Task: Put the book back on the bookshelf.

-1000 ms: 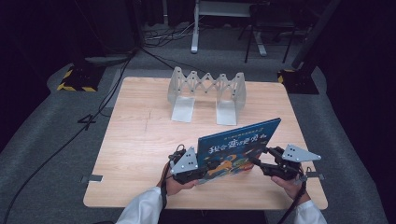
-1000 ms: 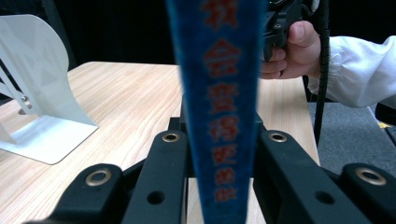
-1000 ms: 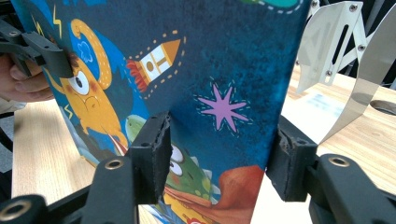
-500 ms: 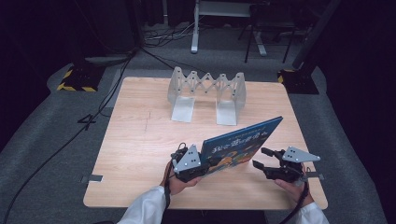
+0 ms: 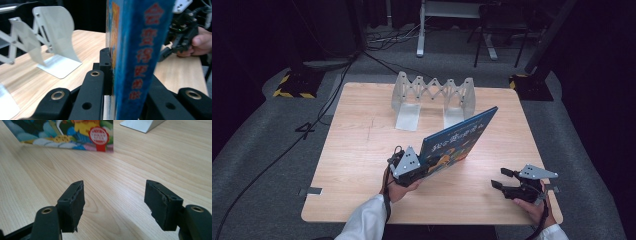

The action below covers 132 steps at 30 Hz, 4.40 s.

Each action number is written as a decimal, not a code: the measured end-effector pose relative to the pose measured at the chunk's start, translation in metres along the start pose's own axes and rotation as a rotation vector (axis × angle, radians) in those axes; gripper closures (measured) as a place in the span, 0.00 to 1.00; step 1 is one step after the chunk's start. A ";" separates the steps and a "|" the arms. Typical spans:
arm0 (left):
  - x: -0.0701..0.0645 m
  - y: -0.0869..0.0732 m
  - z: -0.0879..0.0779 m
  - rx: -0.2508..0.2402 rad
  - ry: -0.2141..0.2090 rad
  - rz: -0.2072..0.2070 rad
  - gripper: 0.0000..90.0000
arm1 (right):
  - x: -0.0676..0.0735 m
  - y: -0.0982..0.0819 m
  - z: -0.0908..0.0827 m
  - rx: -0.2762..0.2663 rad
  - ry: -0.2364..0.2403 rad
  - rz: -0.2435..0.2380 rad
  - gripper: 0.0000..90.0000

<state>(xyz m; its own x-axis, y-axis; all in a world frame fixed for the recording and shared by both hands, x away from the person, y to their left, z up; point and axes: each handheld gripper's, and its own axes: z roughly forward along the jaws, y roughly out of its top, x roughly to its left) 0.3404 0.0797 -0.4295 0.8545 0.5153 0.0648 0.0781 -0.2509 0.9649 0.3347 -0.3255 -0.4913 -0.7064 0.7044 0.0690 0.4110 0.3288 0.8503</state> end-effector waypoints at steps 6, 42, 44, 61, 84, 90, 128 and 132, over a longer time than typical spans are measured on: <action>0.008 0.001 -0.002 -0.008 0.029 -0.004 0.92 | -0.003 -0.002 0.004 0.022 -0.014 0.013 0.34; 0.072 0.012 -0.044 -0.039 0.325 -0.035 0.92 | -0.005 -0.004 0.006 0.044 0.010 0.036 0.33; 0.074 0.012 -0.045 -0.038 0.330 -0.042 0.92 | -0.005 -0.004 0.006 0.044 0.012 0.038 0.33; 0.099 0.008 -0.048 -0.042 0.434 -0.085 0.92 | -0.004 -0.004 0.008 0.070 0.031 0.022 0.34; 0.105 -0.029 -0.027 -0.075 0.483 -0.196 0.92 | -0.001 -0.004 0.012 0.103 0.034 -0.011 0.33; 0.109 -0.027 -0.023 -0.066 0.515 -0.207 0.91 | -0.001 -0.004 0.012 0.104 0.019 0.000 0.34; 0.124 -0.012 0.024 0.055 0.686 -0.136 0.75 | 0.003 -0.004 0.016 0.138 0.017 -0.044 0.36; 0.124 -0.010 0.029 0.075 0.691 -0.125 0.72 | 0.004 -0.004 0.017 0.143 0.014 -0.049 0.36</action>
<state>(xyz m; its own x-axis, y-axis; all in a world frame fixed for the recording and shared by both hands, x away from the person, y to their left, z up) 0.4600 0.1226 -0.4386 0.3171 0.9401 0.1254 0.2106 -0.1987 0.9572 0.3403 -0.3134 -0.5031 -0.7351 0.6769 0.0367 0.4528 0.4500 0.7697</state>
